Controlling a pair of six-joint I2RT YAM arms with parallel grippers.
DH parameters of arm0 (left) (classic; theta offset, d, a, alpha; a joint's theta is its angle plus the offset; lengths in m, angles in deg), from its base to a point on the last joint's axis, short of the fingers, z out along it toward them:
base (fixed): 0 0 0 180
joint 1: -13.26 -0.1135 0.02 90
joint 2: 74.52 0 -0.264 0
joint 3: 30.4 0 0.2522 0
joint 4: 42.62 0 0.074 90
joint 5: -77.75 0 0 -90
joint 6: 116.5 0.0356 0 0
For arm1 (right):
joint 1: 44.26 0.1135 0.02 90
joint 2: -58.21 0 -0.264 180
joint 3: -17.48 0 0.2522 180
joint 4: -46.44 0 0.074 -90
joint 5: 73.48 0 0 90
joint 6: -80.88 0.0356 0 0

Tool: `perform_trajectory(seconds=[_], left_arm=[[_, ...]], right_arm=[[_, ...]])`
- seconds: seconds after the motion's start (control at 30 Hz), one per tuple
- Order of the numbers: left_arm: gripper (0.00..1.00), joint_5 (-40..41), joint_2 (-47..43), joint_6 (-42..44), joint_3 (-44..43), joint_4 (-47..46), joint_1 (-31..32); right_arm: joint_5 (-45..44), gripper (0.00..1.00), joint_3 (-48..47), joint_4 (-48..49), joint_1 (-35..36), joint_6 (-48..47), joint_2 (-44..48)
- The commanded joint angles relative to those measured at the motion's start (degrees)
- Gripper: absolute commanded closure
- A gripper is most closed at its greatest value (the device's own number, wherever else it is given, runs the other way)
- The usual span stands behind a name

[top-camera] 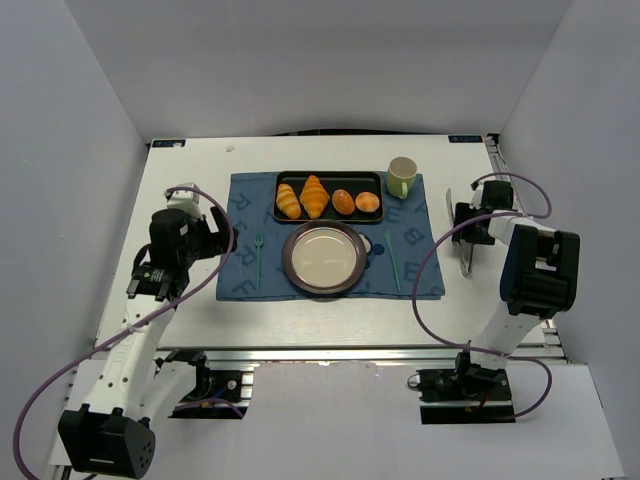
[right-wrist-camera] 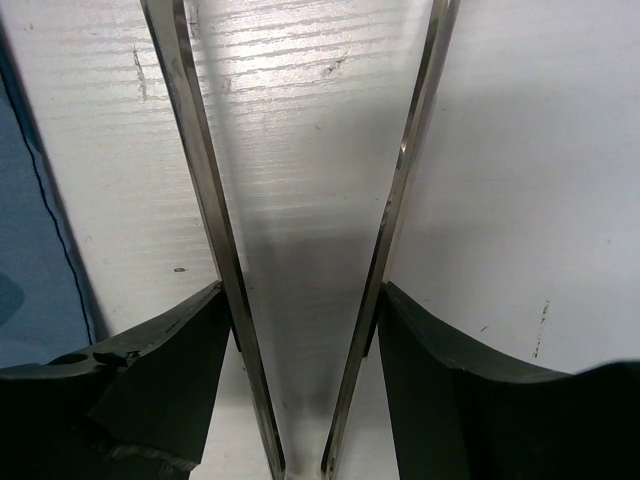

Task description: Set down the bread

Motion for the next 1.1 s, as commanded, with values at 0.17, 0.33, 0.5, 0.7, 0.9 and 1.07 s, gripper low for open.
perform_trajectory(seconds=[0.17,0.33,0.5,0.7,0.9,1.07], left_arm=[[0.02,-0.8,-1.0,0.3,0.3,-0.6,0.2],[0.02,-0.6,-1.3,-0.2,0.3,-0.8,0.2],[0.02,-0.8,-1.6,-0.7,-0.3,-0.5,0.2],[0.02,-1.0,-2.4,-1.4,-0.4,-0.5,0.2],[0.02,-0.7,-2.3,-1.7,-0.9,-0.1,0.2],[0.02,-0.2,-2.8,-2.1,-0.6,-0.1,0.2]], right_arm=[[3.8,0.36,-0.3,-7.4,0.7,6.0,12.1],[3.6,0.37,0.3,-12.1,1.0,9.7,22.5],[5.7,0.39,-0.7,-15.9,1.4,11.1,33.0],[13.9,0.39,-2.7,-19.7,4.7,12.6,39.4],[10.7,0.39,-6.2,-20.1,17.3,16.4,38.8],[7.7,0.40,-7.3,-16.2,28.0,20.6,34.2]])
